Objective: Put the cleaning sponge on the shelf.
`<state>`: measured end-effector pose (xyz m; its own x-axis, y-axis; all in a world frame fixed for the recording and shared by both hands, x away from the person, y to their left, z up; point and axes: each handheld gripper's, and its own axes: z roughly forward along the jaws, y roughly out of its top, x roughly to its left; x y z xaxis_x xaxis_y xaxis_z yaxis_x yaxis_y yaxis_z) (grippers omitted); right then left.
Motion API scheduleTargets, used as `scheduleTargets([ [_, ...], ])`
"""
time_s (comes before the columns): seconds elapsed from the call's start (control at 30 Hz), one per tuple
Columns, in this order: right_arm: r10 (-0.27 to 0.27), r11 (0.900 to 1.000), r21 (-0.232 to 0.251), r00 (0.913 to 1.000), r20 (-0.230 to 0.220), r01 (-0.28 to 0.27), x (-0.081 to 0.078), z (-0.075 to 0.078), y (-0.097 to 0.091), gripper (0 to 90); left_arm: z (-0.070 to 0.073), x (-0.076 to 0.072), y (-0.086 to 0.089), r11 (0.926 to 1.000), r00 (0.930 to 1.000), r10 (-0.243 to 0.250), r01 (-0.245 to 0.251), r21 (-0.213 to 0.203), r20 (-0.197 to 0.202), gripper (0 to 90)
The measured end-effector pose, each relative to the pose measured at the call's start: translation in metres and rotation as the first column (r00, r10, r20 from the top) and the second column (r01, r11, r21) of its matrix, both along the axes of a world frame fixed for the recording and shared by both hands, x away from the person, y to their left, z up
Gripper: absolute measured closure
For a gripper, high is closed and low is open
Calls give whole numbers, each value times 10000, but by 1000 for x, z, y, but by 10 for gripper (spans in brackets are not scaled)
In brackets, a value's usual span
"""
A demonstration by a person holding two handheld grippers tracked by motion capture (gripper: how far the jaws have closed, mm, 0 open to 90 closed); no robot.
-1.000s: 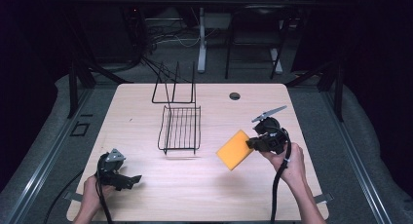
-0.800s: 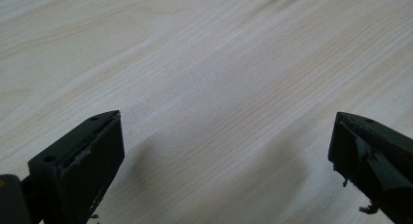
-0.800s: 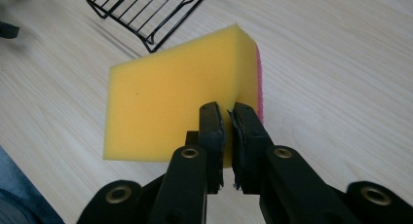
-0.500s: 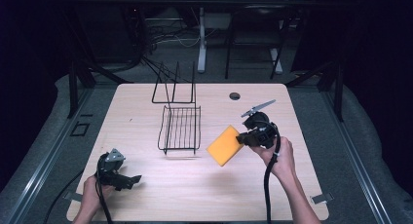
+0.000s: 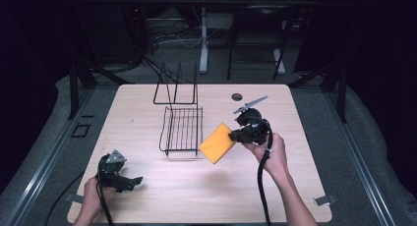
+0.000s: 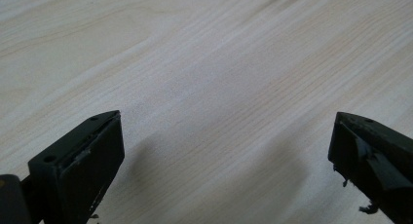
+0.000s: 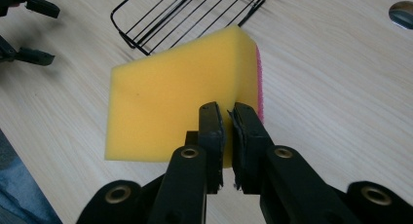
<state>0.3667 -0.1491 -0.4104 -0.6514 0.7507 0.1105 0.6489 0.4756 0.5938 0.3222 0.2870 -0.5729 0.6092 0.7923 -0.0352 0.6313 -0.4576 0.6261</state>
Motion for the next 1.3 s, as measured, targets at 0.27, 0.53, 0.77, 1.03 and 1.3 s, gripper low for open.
scheduleTargets([
  [0.27, 57, 9995, 297, 10000, 3, -57, 6, 0, 8, 838, 0, 0, 0, 10000, 10000, -9, 9, -13, 1, 1],
  [0.53, 68, 9984, 556, 10000, -22, -66, 11, -2, 17, 835, 0, 0, 0, 10000, 10000, -35, 35, 15, 7, 1],
  [0.77, -106, 9951, 979, 9999, -29, 108, 15, -8, 27, 833, 0, 0, 0, 10000, 10000, -42, 42, 11, 5, 1],
  [1.03, -329, 9896, 1398, 9994, -114, 341, 20, -14, 35, 831, 0, 0, 0, 10000, 10000, -64, 64, 22, 19, 1],
  [1.3, -571, 9818, 1803, 9982, -164, 591, 22, -20, 41, 828, 1, 0, 0, 10000, 10000, -68, 68, 14, 32, 1],
])
